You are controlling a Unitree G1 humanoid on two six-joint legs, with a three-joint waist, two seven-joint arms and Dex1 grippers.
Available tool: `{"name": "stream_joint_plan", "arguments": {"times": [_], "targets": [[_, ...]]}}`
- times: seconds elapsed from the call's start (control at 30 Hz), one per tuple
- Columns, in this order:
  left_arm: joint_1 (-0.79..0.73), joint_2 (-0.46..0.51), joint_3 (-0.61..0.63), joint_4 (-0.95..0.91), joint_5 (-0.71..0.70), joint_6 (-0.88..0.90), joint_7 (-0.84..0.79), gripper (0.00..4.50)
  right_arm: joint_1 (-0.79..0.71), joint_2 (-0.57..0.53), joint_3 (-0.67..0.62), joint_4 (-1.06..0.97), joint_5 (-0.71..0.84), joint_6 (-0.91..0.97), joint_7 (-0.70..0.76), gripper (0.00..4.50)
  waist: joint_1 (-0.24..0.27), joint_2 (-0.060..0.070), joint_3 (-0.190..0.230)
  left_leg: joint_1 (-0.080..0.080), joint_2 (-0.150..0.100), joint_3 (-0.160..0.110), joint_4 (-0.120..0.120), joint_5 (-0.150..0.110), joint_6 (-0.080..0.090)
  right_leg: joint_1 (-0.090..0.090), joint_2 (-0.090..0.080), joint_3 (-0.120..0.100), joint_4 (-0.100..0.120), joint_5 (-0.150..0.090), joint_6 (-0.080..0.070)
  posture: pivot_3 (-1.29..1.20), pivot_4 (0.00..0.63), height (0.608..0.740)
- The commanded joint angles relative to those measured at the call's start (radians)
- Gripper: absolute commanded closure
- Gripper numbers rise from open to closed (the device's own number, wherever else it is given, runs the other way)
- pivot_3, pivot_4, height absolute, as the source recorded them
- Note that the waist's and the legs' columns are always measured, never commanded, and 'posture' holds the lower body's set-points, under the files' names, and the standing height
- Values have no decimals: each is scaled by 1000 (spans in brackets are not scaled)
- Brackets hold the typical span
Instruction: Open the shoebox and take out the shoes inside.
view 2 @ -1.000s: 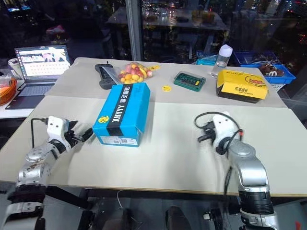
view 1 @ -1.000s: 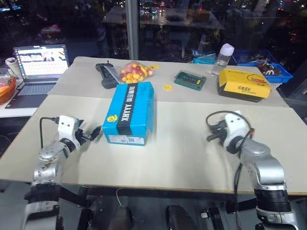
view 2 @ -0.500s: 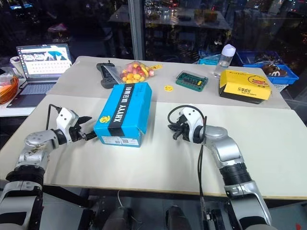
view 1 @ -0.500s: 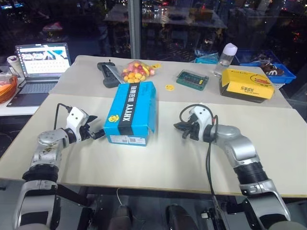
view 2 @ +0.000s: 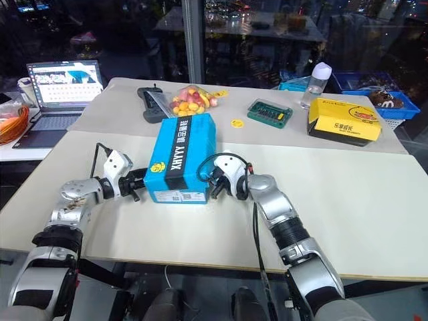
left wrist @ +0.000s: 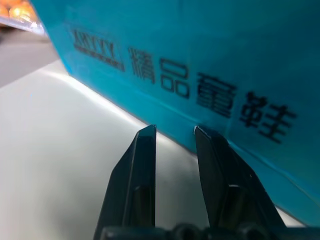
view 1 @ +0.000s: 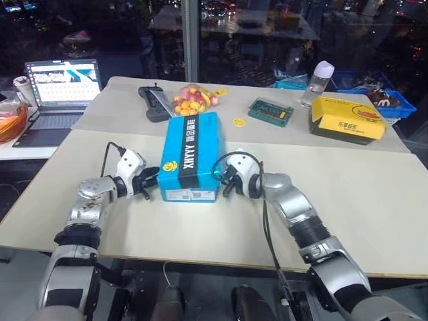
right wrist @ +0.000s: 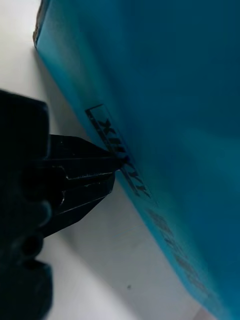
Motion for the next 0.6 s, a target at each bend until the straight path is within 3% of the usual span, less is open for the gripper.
{"name": "stream_joint_plan", "arguments": {"times": [0.03, 0.37, 0.6], "targets": [[17, -26, -31, -129, -18, 28, -29, 3237, 9, 9, 5, -137, 9, 25, 13, 4500, -1, 0, 0, 0, 0, 0, 0, 0, 0, 0, 0, 0, 0, 0, 0, 0, 150, 673], [164, -25, -66, -469, -60, 202, -60, 3237, 230, -152, -16, -598, 60, 295, 62, 4500, -1, 0, 0, 0, 0, 0, 0, 0, 0, -1, 0, 0, 4, -4, -4, 0, 150, 673], [217, 6, -55, -517, -55, 226, -67, 3237, 316, -209, -14, -747, 97, 419, 70, 4500, -6, 0, 0, 2, 0, 0, 0, 0, 0, -1, 0, 0, 4, -4, -5, 0, 150, 673]]}}
